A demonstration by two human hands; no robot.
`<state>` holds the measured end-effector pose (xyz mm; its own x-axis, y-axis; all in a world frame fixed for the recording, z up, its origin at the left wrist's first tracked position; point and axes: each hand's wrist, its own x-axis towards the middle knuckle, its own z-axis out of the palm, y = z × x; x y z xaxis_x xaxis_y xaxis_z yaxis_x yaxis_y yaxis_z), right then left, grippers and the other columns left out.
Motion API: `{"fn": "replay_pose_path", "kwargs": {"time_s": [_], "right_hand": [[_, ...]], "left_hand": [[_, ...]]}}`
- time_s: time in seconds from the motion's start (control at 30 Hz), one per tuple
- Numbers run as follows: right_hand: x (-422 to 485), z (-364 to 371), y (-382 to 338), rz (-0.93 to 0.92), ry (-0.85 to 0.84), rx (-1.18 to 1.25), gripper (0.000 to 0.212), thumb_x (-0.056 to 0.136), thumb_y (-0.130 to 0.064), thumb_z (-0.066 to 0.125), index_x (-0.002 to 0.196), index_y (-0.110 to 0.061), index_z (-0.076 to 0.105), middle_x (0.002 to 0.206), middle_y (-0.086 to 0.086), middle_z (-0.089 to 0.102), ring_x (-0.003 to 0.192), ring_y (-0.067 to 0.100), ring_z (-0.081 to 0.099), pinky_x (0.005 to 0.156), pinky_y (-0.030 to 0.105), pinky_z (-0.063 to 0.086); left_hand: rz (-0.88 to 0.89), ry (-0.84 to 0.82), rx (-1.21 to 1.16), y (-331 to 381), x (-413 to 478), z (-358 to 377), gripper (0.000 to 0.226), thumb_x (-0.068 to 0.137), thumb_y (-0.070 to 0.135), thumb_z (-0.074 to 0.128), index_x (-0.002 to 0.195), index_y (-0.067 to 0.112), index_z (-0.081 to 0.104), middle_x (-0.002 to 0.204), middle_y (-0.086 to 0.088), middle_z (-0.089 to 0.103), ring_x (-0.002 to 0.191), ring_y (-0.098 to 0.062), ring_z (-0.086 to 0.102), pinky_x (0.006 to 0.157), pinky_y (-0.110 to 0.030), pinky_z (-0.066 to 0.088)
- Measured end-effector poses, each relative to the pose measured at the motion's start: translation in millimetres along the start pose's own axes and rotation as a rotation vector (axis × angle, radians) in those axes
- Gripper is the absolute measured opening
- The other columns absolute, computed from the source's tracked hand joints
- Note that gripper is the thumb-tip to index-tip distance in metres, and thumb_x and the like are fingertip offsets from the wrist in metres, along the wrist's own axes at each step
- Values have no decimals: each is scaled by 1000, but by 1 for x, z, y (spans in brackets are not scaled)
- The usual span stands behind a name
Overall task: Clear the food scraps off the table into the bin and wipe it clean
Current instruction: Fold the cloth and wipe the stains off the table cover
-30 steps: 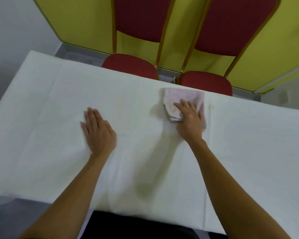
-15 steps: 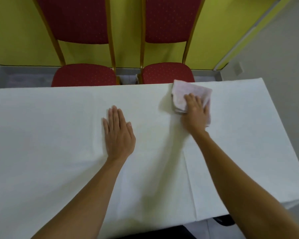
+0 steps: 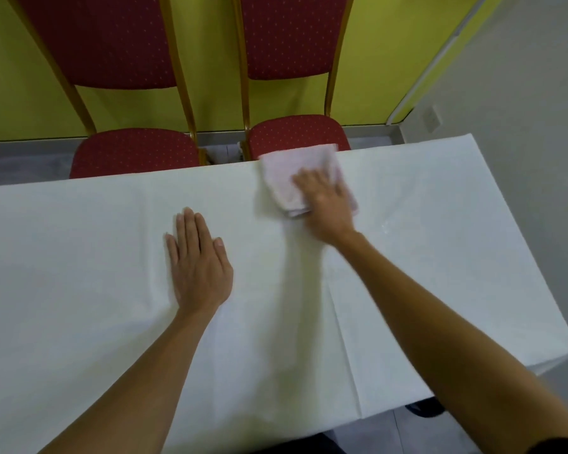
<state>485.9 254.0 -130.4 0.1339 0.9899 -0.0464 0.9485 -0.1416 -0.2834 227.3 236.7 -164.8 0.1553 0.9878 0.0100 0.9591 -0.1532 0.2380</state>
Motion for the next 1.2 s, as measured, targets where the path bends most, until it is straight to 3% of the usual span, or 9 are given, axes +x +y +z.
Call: {"fn": "replay_pose_path", "kwargs": {"time_s": [0.17, 0.23, 0.37, 0.53, 0.67, 0.77, 0.9, 1.1, 1.2], "right_hand": [[-4, -21, 67, 486, 42, -104, 72, 82, -15, 54, 151, -22, 34, 161, 3, 28, 150, 27, 15, 119, 56, 0], [-1, -15, 39, 399, -6, -139, 69, 85, -24, 54, 151, -21, 33, 160, 4, 29, 148, 29, 18, 118, 58, 3], [-10, 4, -18, -18, -58, -138, 68, 88, -22, 55, 152, -20, 32, 162, 3, 25, 153, 22, 10, 119, 57, -8], [-5, -29, 44, -60, -49, -186, 70, 87, -16, 61, 151, -20, 33, 163, 4, 25, 152, 21, 12, 122, 47, 6], [-3, -39, 61, -101, -120, -246, 76, 90, -29, 60, 155, -13, 24, 165, 8, 16, 153, 24, 8, 123, 43, 7], [-3, -31, 63, -99, -92, -152, 72, 93, -18, 54, 157, -11, 21, 165, 9, 14, 153, 23, 7, 124, 41, 5], [-3, -39, 108, -114, -32, -23, 66, 87, 2, 49, 149, -18, 41, 160, 9, 31, 148, 26, 25, 120, 43, 17], [-12, -63, 216, 410, 131, -27, 60, 83, 0, 55, 141, -16, 50, 152, 15, 43, 140, 34, 38, 114, 43, 30], [-5, -43, 167, 317, 173, 12, 54, 78, -11, 54, 132, -6, 58, 137, 23, 55, 126, 45, 49, 102, 51, 37]], "left_hand": [[-14, 6, 9, 2, 1, 1, 62, 104, 36, 12, 156, 2, 14, 166, -12, 8, 154, -25, 1, 124, -49, 8], [-17, 4, 3, 2, 0, 1, 63, 104, 36, 12, 156, 1, 16, 165, -13, 9, 154, -26, 3, 124, -50, 9], [1, 2, 9, 0, 1, 2, 63, 103, 34, 14, 154, -2, 19, 165, -16, 12, 154, -28, 6, 124, -51, 10], [-74, -64, -23, 32, 6, -3, 66, 98, 15, 41, 154, -6, 13, 164, -21, 5, 153, -34, 0, 124, -51, 6], [108, -63, -129, 115, 19, 3, 73, 92, 10, 45, 156, -2, 10, 165, -18, 0, 154, -30, -4, 123, -42, -4], [156, -88, -168, 167, 21, 22, 63, 98, 18, 37, 155, -2, 18, 164, -18, 12, 153, -31, 7, 125, -48, 9], [201, -52, -42, 167, 11, 42, 62, 102, 30, 23, 154, -4, 19, 163, -20, 14, 153, -32, 9, 124, -49, 12], [203, -39, 8, 171, 11, 43, 63, 104, 33, 13, 155, -2, 12, 165, -19, 5, 154, -31, 2, 124, -49, 11], [188, -44, 18, 170, 11, 42, 63, 103, 33, 14, 155, -2, 14, 165, -19, 7, 154, -31, 3, 124, -49, 12]]}}
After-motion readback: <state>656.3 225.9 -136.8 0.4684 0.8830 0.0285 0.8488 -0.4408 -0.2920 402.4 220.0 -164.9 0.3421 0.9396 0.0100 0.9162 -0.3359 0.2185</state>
